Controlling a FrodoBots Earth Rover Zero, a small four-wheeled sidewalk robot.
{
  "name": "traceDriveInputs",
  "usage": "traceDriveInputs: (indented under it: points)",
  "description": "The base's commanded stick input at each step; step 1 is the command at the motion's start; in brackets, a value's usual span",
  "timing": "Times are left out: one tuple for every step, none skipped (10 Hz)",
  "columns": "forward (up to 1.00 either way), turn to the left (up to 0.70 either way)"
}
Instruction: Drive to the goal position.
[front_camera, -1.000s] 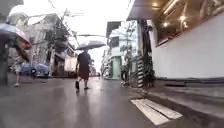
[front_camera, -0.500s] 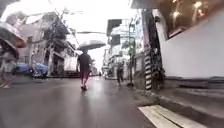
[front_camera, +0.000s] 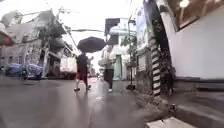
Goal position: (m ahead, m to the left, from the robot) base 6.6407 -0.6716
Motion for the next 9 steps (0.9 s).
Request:
traceDriveInputs:
  points:
    - [0.00, 0.00]
    - [0.00, 0.00]
    - [0.00, 0.00]
    - [0.00, 0.00]
    - [0.00, 0.00]
    - [0.00, 0.00]
    - [0.00, 0.00]
    - [0.00, 0.00]
    - [0.00, 0.00]
